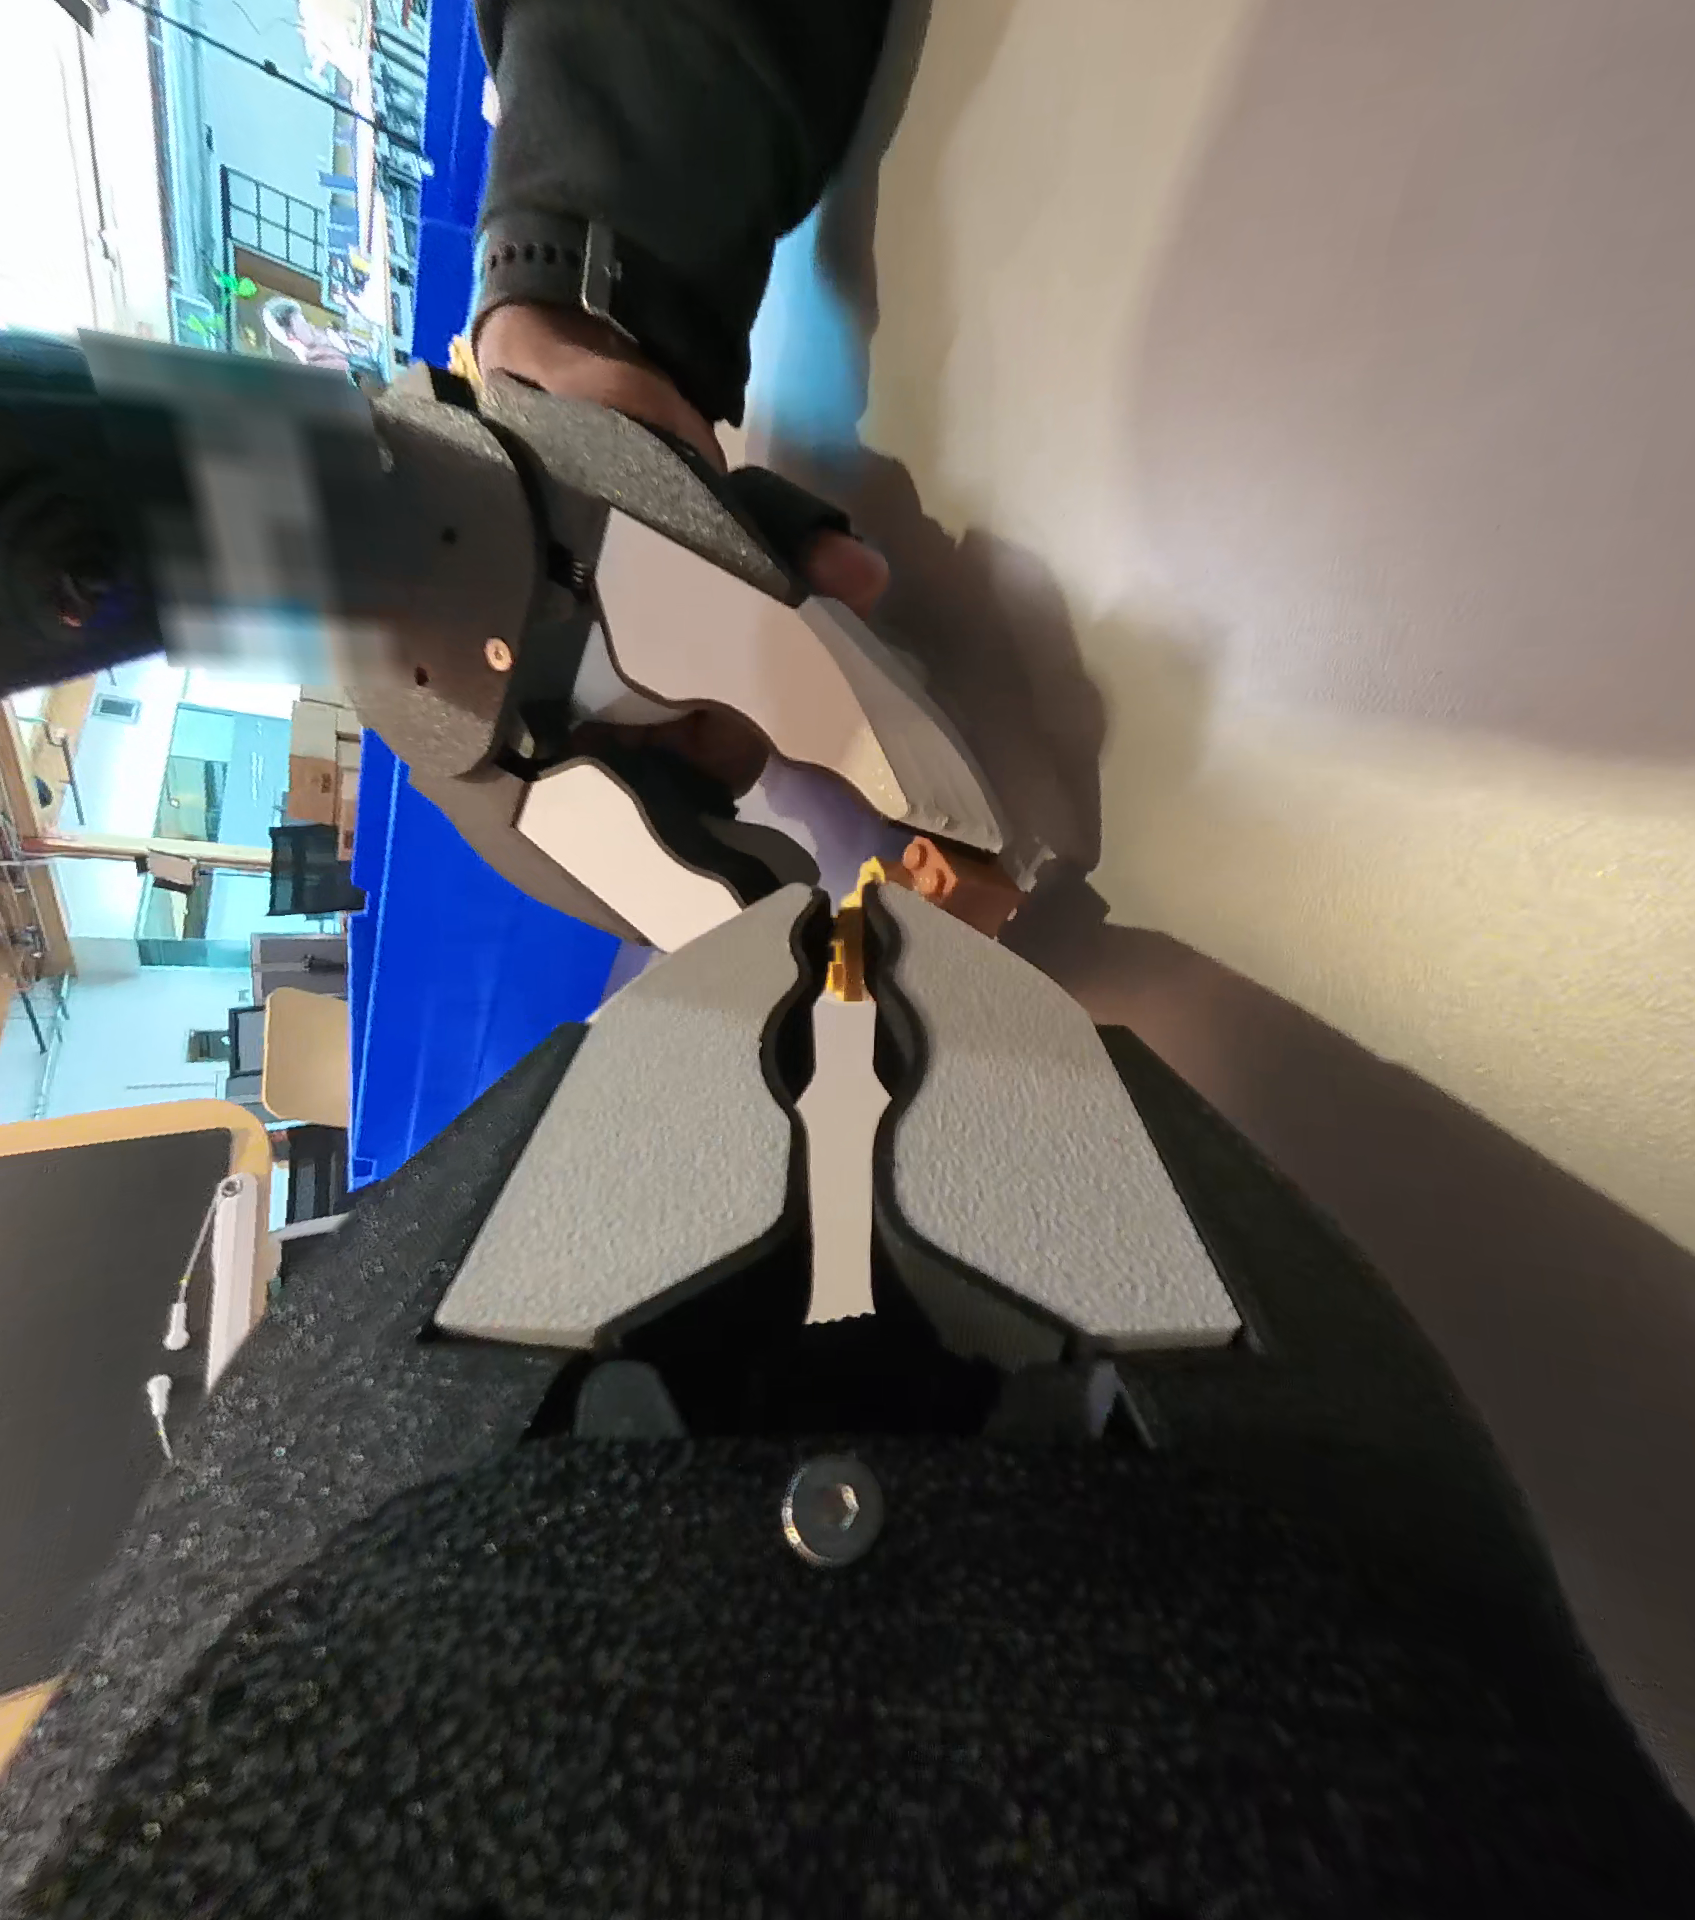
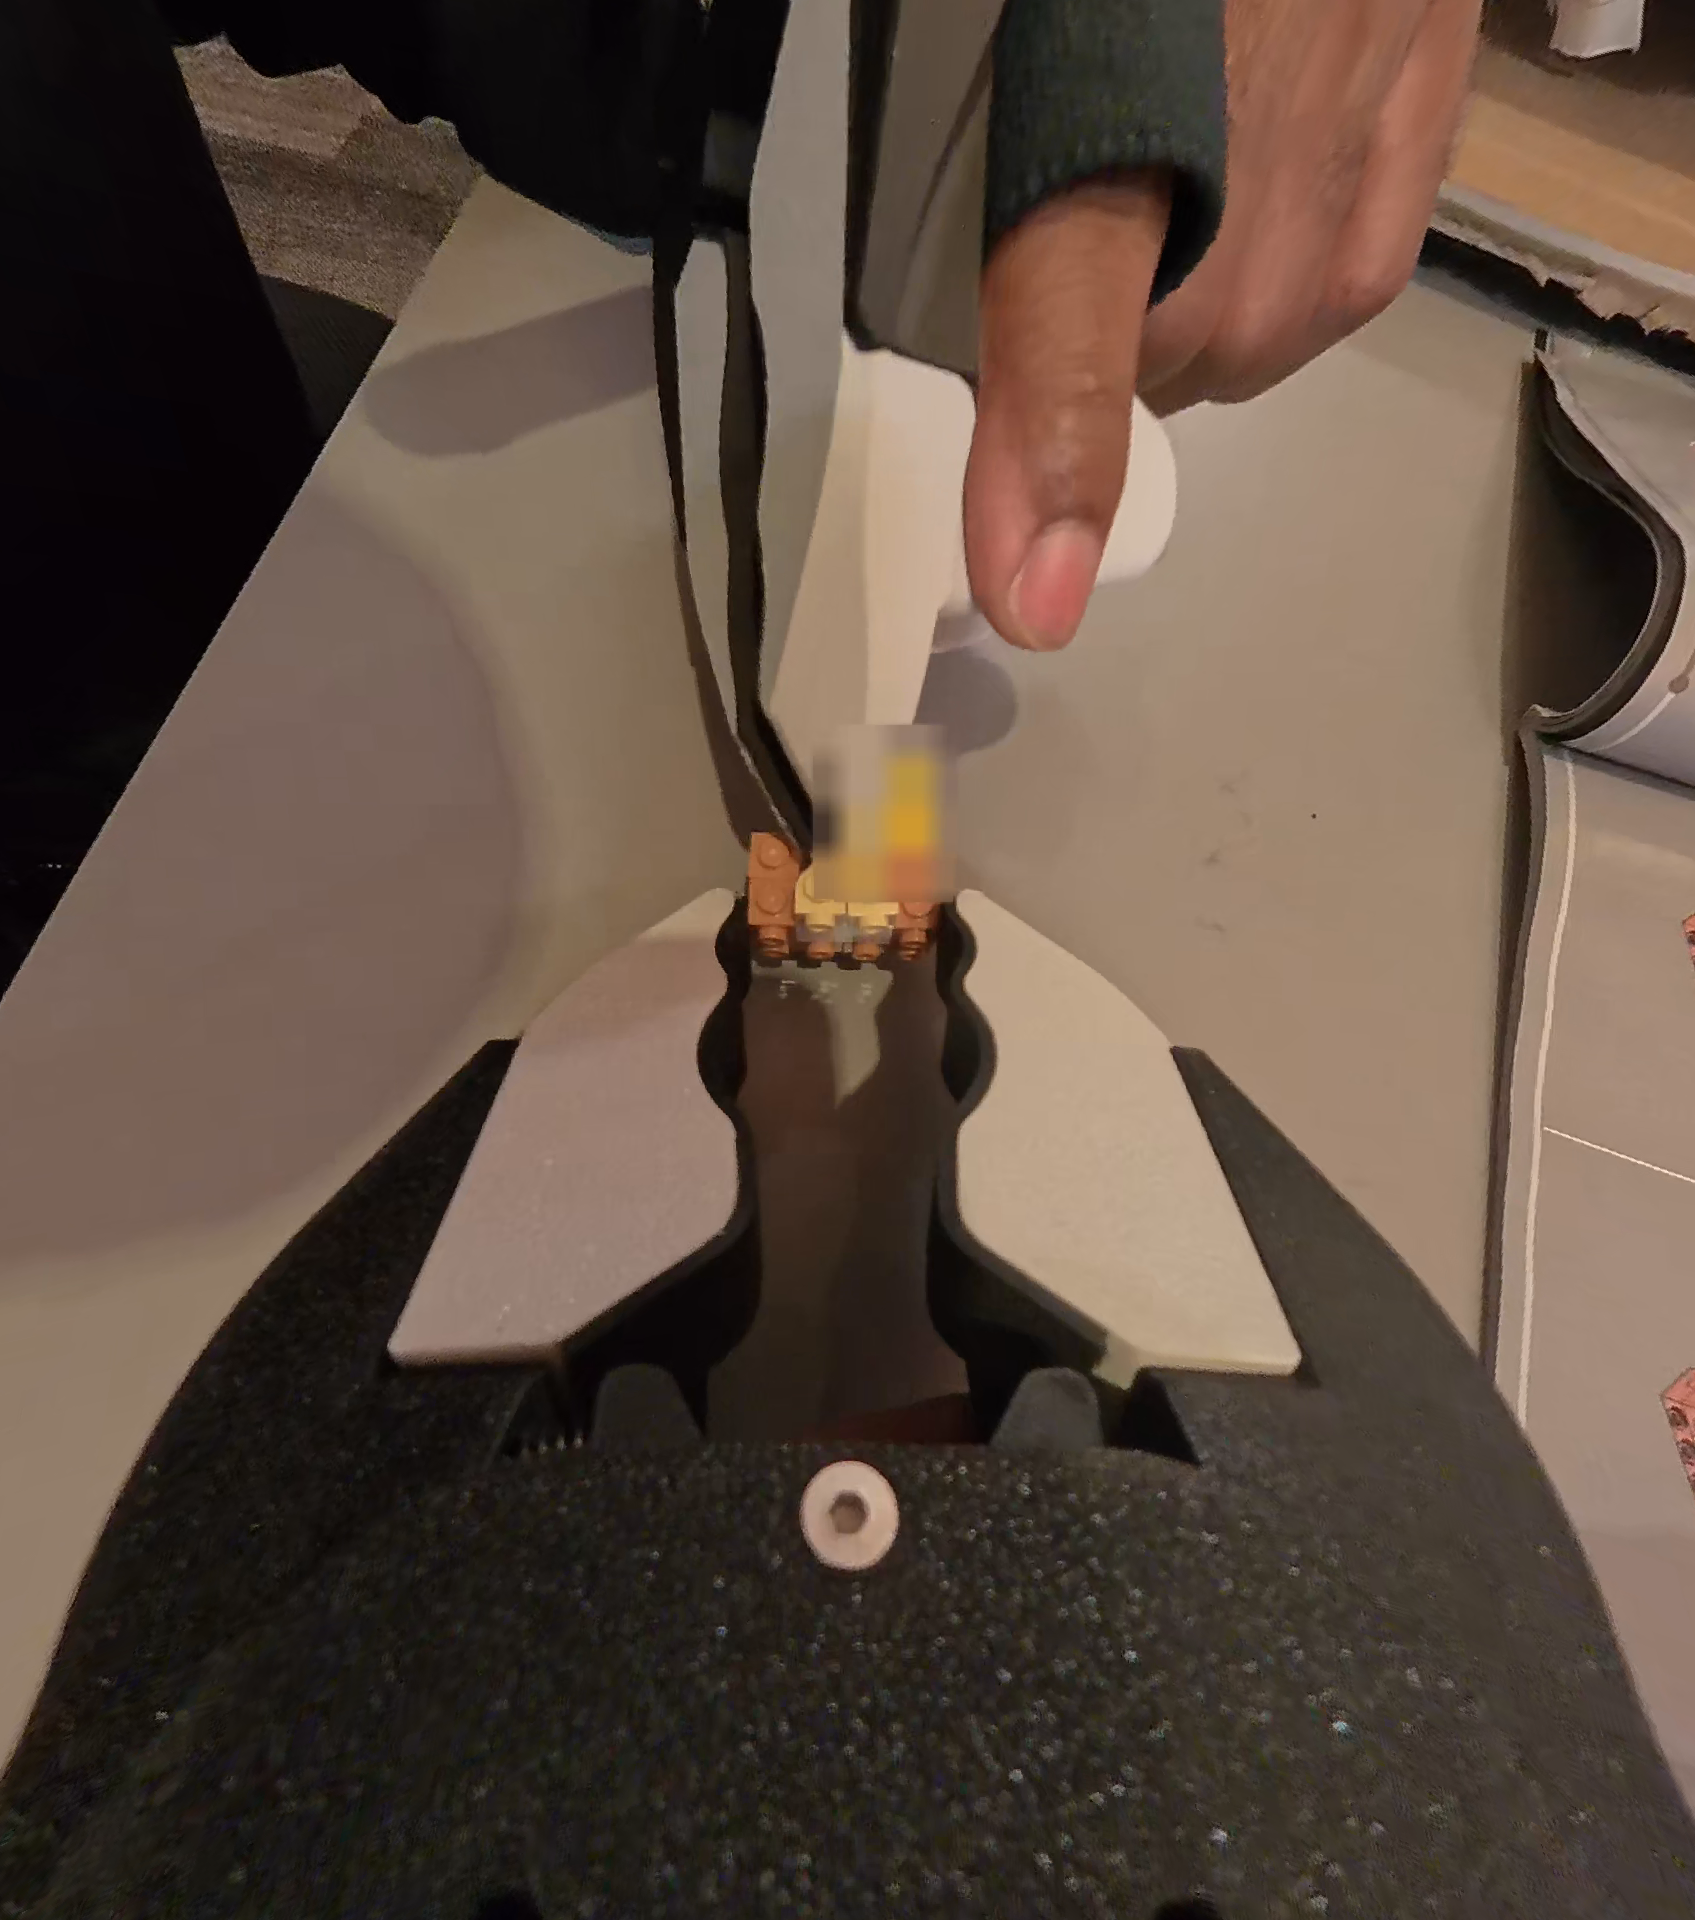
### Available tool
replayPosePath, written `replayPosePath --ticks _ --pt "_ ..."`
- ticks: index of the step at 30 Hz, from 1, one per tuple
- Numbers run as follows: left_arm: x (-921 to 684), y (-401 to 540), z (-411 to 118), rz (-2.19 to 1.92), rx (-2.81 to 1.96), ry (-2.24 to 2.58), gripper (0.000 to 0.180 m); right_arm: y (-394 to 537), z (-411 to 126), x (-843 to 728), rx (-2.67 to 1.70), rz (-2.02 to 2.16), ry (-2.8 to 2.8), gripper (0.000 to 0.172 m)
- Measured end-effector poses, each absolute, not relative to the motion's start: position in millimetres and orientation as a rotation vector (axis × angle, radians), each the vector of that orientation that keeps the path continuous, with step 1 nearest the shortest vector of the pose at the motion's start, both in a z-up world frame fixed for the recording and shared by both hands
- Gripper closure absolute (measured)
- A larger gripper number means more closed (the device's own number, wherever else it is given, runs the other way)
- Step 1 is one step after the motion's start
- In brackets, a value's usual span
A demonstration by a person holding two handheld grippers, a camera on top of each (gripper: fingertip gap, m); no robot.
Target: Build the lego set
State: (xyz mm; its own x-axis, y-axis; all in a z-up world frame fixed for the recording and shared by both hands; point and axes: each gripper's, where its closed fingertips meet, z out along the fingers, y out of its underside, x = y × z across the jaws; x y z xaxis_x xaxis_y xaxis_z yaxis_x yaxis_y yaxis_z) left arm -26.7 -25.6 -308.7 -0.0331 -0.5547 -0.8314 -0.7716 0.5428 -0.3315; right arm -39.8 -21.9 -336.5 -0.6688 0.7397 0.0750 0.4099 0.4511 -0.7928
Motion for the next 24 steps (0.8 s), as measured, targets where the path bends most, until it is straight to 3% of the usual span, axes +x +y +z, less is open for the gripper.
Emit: replayPosePath --ticks 24 --pt "-2 -44 -314 0.015 -1.050 1.814 0.175 -41 -340 -21 -0.758 1.127 -2.437 0.138"
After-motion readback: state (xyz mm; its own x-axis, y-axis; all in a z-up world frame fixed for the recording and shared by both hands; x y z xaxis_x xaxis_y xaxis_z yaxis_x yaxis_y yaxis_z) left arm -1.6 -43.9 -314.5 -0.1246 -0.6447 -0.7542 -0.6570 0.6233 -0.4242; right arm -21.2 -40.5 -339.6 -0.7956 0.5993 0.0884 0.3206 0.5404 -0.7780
